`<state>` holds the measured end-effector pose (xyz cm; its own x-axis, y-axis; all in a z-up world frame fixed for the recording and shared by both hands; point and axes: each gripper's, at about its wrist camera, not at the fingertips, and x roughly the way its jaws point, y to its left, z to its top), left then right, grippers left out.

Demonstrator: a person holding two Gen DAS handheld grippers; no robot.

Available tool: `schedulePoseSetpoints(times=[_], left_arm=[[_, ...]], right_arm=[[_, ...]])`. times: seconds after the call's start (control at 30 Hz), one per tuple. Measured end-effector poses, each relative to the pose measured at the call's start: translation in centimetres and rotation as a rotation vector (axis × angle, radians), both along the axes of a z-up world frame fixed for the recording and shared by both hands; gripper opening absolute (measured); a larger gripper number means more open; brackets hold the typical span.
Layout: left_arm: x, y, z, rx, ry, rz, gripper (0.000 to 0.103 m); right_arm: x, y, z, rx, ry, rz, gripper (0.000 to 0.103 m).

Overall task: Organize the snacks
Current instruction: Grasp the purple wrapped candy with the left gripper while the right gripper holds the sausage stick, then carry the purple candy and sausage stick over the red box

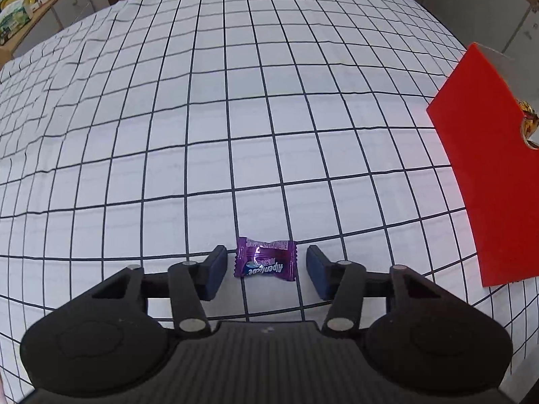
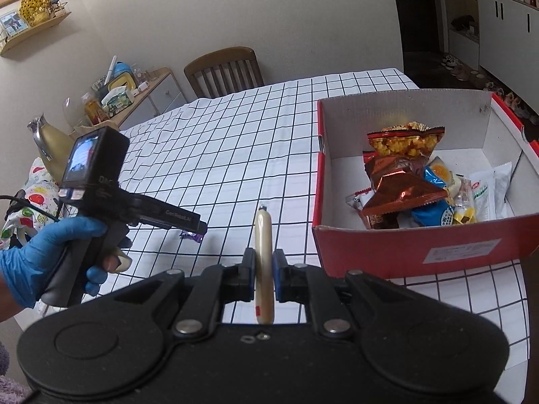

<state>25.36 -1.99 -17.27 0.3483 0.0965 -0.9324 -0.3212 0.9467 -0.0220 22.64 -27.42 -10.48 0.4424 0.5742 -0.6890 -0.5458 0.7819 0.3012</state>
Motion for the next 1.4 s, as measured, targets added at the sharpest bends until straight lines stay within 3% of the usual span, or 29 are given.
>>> schedulePoseSetpoints(times=[0.2, 0.4, 0.53, 1.1, 1.4], left_arm=[[0.2, 0.2, -0.5, 0.012, 0.006, 0.007, 0.041], [0.2, 0.0, -0.5, 0.024, -0.011, -0.012, 0.024], [-0.3, -0.2, -0.4, 0.024, -0.025, -0.008, 0.020], [-2.9, 1.7, 1.5, -0.067, -0.056, 0.050, 0.018], [-4.4, 0.2, 4.3, -0.126, -0.103, 0.015, 0.018]], right_arm=[[0.0, -0.1, -0.1, -0.010, 0.000, -0.002, 0.008], [-0.1, -0.2, -0.2, -0.014, 0.002, -0.007, 0.008], [-0.1, -0.2, -0.3, -0.014, 0.006, -0.012, 0.008], [0.6, 0.0, 0.0, 0.001, -0.009, -0.012, 0.008], [0.8, 0.2, 0.9, 0.002, -0.036, -0.003, 0.008]])
